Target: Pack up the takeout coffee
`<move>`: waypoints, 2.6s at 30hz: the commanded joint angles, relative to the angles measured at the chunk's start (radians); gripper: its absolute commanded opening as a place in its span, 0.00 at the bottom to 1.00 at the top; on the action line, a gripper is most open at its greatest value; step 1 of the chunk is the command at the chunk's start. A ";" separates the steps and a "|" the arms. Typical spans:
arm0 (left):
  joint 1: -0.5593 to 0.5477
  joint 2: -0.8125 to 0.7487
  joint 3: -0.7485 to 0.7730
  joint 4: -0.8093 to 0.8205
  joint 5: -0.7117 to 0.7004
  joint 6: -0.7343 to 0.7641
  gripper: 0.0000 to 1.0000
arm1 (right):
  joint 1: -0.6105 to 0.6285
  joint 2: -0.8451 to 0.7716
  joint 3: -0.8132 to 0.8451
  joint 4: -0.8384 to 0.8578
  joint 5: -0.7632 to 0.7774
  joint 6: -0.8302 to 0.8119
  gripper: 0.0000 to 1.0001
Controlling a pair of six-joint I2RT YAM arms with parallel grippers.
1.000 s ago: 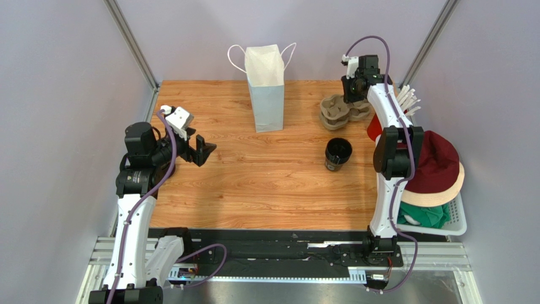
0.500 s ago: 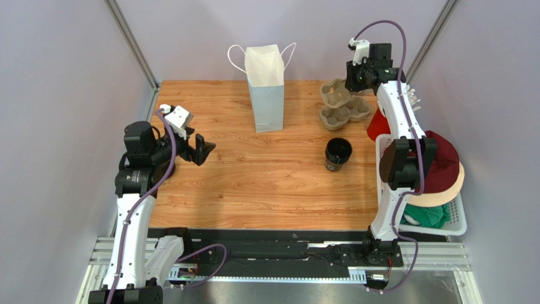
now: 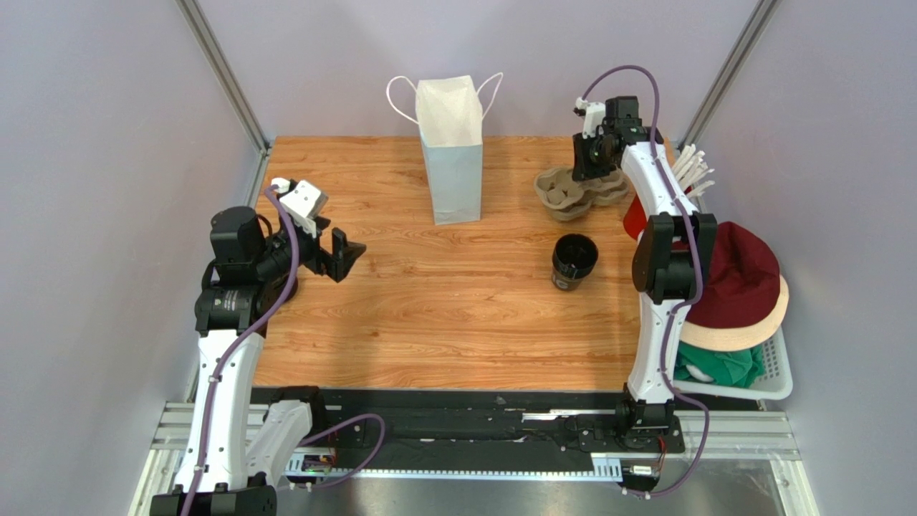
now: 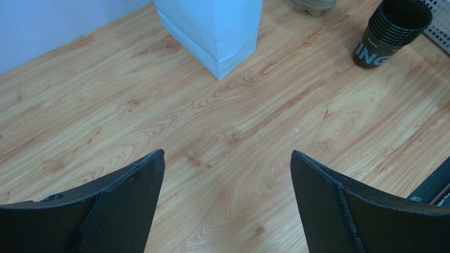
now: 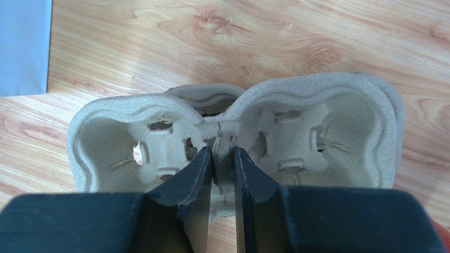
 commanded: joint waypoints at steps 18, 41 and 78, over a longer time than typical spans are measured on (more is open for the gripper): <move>0.005 -0.005 0.010 0.024 0.020 0.008 0.97 | 0.030 0.012 0.033 0.005 0.061 -0.024 0.28; 0.005 -0.005 0.009 0.024 0.016 0.006 0.97 | 0.030 0.030 0.045 -0.018 0.069 -0.040 0.64; 0.005 0.069 0.134 -0.025 -0.001 0.028 0.97 | 0.030 -0.146 0.069 -0.030 0.030 -0.044 0.33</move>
